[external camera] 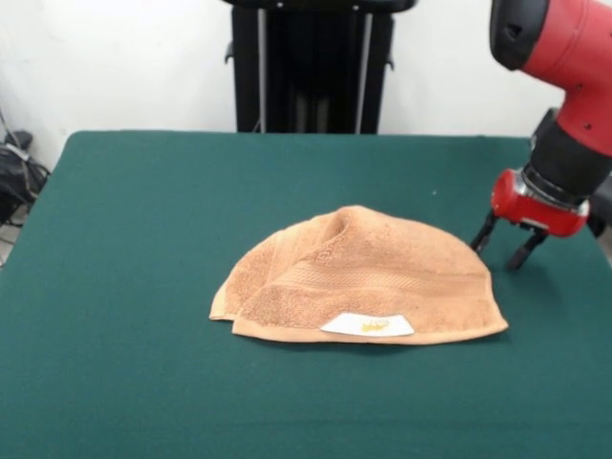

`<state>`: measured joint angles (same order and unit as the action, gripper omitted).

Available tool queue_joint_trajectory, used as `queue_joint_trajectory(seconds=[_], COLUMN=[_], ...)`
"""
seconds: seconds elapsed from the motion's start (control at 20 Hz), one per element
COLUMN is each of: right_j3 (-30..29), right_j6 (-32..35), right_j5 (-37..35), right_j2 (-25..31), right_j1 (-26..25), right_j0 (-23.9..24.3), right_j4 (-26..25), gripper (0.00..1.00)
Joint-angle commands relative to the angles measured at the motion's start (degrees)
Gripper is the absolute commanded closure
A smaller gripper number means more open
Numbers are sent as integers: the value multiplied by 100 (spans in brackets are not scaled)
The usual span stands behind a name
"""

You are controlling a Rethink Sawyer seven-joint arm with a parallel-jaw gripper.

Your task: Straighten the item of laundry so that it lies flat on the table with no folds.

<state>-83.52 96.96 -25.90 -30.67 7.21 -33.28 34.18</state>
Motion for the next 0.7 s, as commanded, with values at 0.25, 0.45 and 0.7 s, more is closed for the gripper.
queue_joint_trajectory(seconds=[0.25, 0.45, 0.7], right_j3=[490, 547, 558], right_j6=[1805, 1804, 1752], right_j5=[-738, -1220, -1192], right_j2=[-16, -214, -219], right_j1=[90, 350, 355], right_j0=[11, -48, -9], right_j4=[72, -18, -20], gripper=[0, 0, 0])
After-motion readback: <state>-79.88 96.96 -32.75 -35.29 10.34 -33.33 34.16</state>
